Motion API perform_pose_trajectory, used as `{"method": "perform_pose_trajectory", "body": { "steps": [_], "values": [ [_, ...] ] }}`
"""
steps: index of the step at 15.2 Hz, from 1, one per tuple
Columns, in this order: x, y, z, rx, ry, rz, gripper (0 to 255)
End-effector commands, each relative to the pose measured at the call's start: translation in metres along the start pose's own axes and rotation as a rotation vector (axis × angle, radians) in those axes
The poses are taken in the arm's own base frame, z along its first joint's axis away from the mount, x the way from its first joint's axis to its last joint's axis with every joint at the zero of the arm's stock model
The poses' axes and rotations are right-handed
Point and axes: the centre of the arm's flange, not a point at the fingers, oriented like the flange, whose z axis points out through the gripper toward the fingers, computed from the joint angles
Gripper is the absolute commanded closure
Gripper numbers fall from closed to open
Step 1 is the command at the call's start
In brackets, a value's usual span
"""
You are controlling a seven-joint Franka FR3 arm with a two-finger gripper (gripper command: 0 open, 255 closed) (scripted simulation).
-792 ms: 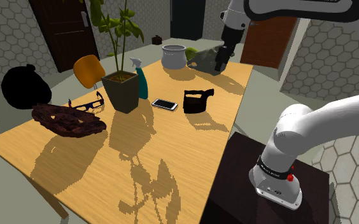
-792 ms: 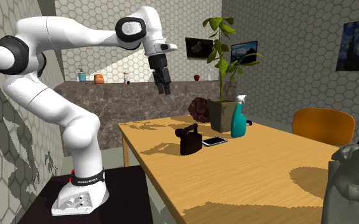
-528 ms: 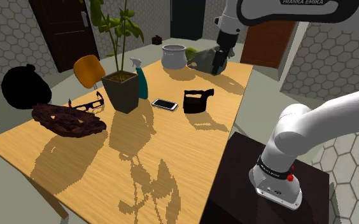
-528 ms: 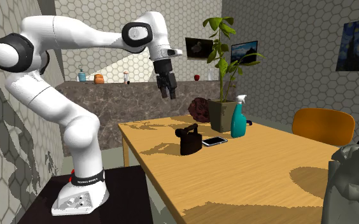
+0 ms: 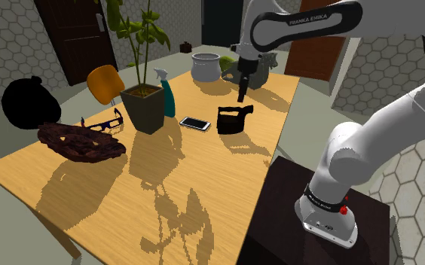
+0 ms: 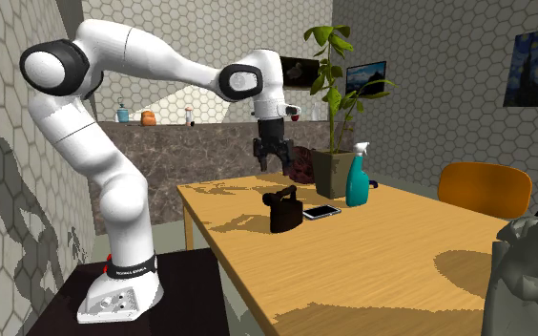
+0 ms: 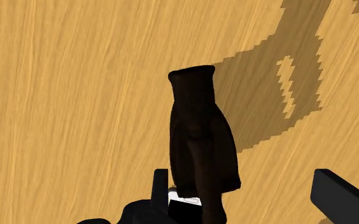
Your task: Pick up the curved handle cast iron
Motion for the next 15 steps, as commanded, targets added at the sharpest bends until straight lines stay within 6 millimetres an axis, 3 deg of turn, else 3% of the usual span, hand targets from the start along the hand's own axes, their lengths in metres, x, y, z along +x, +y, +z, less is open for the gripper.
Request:
{"method": "perform_pose_trajectory", "body": {
  "steps": [1,3,10,13,14,15],
  "values": [
    [0.018,0.008,0.024,0.02,-0.013,-0.081,0],
    [0.033,0.014,0.046,0.041,-0.026,-0.155,0],
    [0.029,0.013,0.083,0.041,-0.026,-0.155,0],
    [0.029,0.013,0.086,0.041,-0.026,-0.155,0],
    [0.029,0.013,0.087,0.041,-0.026,-0.155,255],
    [0.029,0.013,0.087,0.041,-0.026,-0.155,255]
  ]
}}
